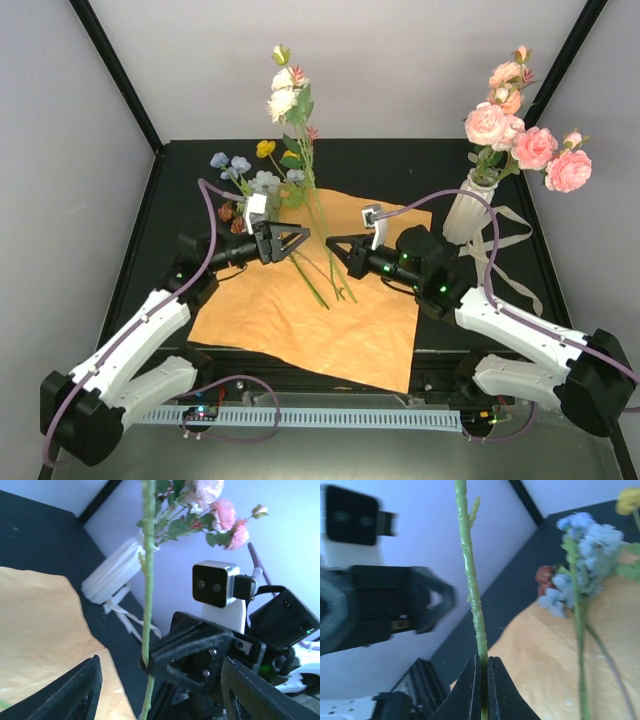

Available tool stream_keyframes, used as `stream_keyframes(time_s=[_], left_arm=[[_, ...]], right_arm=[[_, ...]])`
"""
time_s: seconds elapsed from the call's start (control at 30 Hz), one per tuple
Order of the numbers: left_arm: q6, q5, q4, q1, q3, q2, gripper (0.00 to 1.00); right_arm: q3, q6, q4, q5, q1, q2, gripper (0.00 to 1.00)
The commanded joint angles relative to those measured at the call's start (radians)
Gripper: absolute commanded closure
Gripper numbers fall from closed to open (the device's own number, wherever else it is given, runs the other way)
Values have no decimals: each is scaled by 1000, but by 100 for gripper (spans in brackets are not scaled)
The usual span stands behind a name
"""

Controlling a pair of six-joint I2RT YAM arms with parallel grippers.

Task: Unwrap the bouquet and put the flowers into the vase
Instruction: Insert the fake flower into the vase.

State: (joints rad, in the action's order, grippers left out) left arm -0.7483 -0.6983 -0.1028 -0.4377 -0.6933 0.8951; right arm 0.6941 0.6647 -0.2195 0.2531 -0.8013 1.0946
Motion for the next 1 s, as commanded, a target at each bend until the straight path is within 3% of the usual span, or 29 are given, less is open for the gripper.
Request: stream_keyframes(time_s=[0.0, 0.3, 0.37, 0.47, 0.5, 0.6, 0.7, 0.8, 0.97], left_arm=[[-141, -187, -226, 7, -31, 74, 35], [-183, -208, -313, 7, -12, 115, 51], [-183, -211, -323, 8, -8, 109, 64], [-159, -217, -310, 7, -4, 99, 94], [-144, -221, -292, 8, -6, 94, 98], [-56, -232, -191, 7, -26, 74, 99], [125, -232, 8, 6, -85, 43, 99], [299, -211, 177, 0, -115, 10, 98], [460, -206, 284, -30, -116, -52, 98]], right_arm=[[13, 38, -129, 52, -50, -23, 99], [0, 6, -201, 83, -120, -6, 99], [-2, 11, -210, 83, -128, 0, 99], [-1, 5, -200, 80, -133, 1, 98], [1, -4, -185, 76, -134, -2, 95], [24, -43, -76, 21, -134, -41, 79], [57, -77, 26, -36, -133, -99, 61], [104, -102, 105, -68, -132, -139, 54], [215, -122, 212, -76, -133, -133, 47]])
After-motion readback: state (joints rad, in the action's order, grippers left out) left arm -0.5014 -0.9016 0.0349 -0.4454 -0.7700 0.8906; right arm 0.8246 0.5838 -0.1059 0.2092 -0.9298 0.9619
